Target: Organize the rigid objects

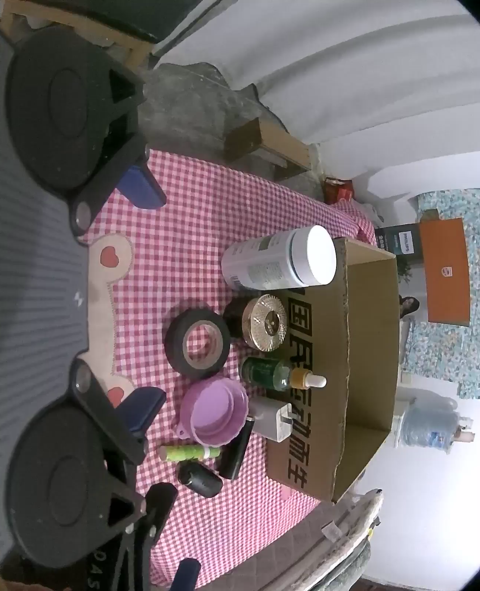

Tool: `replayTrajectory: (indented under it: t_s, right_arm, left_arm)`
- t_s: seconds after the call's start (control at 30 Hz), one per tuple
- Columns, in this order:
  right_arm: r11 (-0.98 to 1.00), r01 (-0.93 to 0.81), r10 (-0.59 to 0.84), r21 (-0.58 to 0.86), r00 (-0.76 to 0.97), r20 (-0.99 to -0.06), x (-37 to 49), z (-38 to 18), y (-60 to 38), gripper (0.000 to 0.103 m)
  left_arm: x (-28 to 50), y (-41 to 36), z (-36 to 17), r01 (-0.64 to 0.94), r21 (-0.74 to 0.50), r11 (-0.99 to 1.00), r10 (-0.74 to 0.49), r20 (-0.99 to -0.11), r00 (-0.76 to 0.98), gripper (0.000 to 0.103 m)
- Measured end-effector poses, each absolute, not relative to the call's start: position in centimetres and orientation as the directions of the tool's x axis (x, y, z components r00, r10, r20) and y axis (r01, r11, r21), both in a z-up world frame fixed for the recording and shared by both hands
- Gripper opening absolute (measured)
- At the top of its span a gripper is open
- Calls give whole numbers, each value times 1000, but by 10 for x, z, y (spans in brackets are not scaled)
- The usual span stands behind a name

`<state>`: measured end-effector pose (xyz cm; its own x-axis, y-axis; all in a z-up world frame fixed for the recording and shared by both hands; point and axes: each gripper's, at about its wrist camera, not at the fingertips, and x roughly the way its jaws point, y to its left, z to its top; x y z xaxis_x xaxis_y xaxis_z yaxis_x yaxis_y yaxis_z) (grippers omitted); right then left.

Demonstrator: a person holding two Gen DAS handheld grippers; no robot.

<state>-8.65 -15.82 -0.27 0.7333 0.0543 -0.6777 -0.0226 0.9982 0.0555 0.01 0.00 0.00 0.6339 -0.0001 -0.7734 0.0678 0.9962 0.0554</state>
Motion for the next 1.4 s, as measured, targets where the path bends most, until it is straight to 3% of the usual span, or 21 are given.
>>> replayTrajectory:
  t_s: [1.4]
  right_arm:
    - [997, -33, 73, 73, 734, -675, -85, 3, -157, 102]
  left_arm:
    - [2, 2, -1, 52, 52, 997, 8, -779, 627, 103]
